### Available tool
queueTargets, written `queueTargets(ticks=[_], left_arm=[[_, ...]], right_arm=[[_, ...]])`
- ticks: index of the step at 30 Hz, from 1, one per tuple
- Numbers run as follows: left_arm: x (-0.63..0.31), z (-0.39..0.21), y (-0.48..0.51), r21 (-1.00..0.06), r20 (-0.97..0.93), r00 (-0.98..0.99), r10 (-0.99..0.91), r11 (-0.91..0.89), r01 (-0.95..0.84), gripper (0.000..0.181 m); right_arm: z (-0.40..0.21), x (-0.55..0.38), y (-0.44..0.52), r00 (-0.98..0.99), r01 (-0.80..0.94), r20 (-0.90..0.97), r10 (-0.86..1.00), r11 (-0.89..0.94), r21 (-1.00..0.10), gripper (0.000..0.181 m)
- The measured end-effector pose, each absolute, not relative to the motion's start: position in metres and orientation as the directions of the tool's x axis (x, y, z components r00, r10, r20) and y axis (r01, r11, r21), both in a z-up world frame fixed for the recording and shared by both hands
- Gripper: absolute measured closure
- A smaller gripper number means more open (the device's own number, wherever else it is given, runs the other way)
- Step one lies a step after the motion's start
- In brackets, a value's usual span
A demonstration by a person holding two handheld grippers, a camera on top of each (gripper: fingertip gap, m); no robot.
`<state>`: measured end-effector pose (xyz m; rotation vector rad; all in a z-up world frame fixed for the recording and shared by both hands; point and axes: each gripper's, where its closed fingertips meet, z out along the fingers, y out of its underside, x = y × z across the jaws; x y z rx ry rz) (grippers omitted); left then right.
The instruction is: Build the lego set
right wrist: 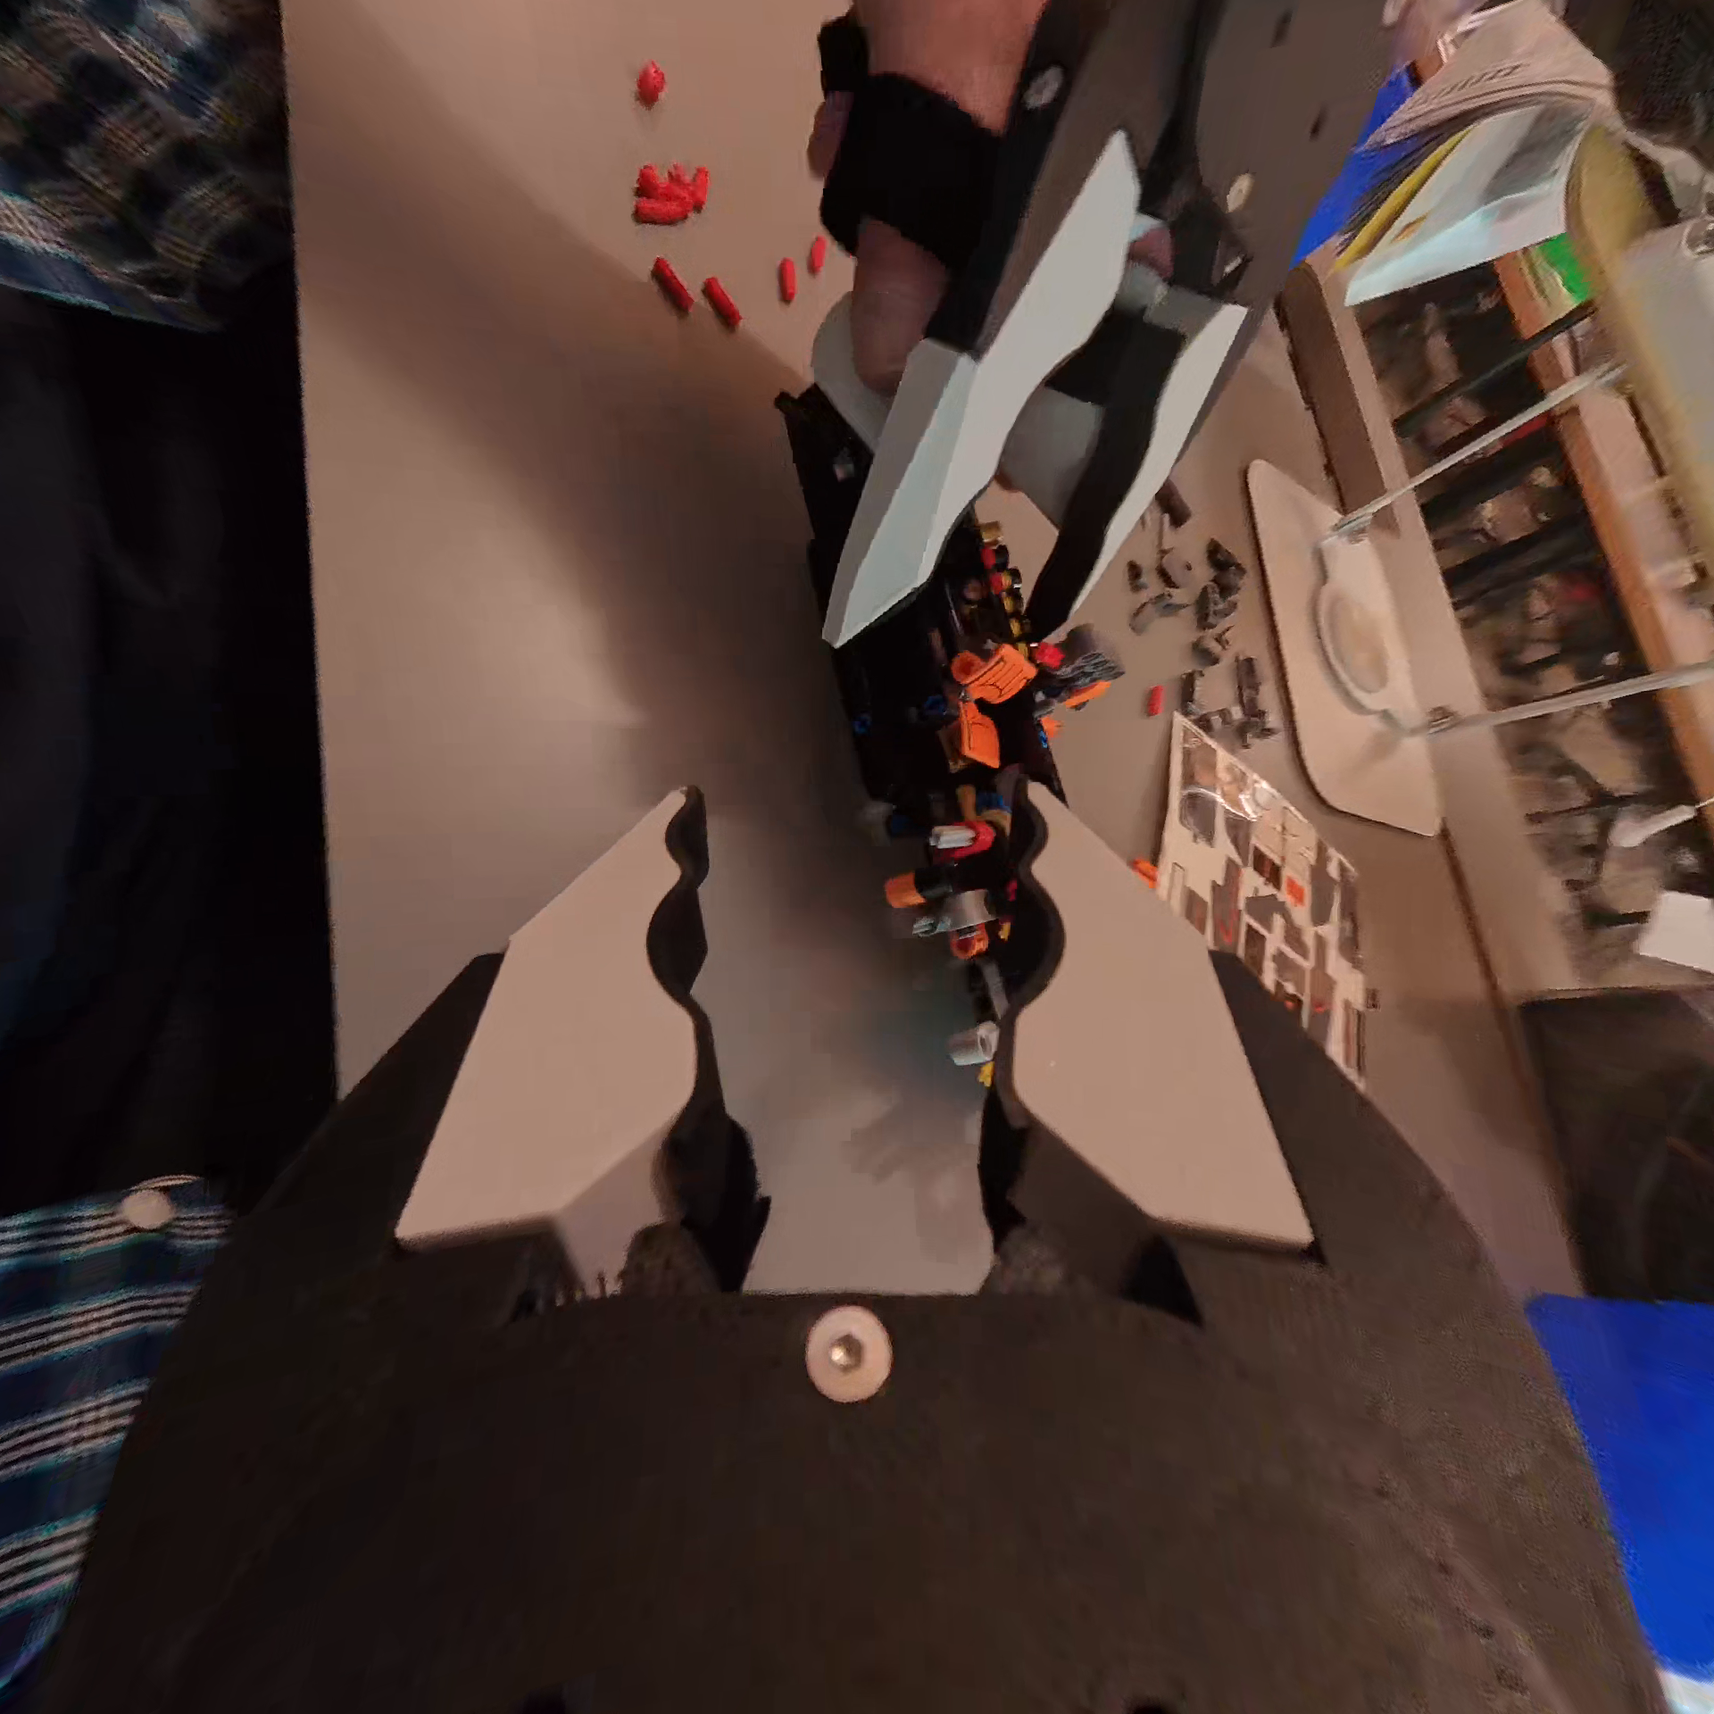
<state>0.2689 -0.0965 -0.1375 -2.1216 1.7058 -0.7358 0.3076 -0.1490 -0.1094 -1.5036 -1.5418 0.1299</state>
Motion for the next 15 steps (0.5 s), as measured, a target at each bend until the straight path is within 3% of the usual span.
queueTargets(ticks=[4, 9, 13, 15], left_arm=[[0.269, -0.13, -0.091, -0.495, 0.356, 0.148, -0.923, -0.321, -0.807, 0.093], [0.27, -0.122, -0.085, -0.426, 0.491, 0.133, -0.861, -0.37, -0.826, 0.093], [0.27, -0.119, -0.081, -0.396, 0.552, 0.115, -0.826, -0.381, -0.835, 0.093], [0.27, -0.118, -0.078, -0.396, 0.571, 0.106, -0.814, -0.387, -0.833, 0.092]], right_arm=[[-0.112, 0.303, -0.136, 0.15, 0.766, 0.612, 0.777, 0.3, -0.568, 0.127], [-0.11, 0.293, -0.115, 0.075, 0.807, 0.694, 0.717, 0.365, -0.464, 0.149], [-0.104, 0.292, -0.097, 0.074, 0.826, 0.698, 0.712, 0.348, -0.443, 0.174], [-0.101, 0.293, -0.092, 0.077, 0.825, 0.661, 0.746, 0.325, -0.463, 0.177]])
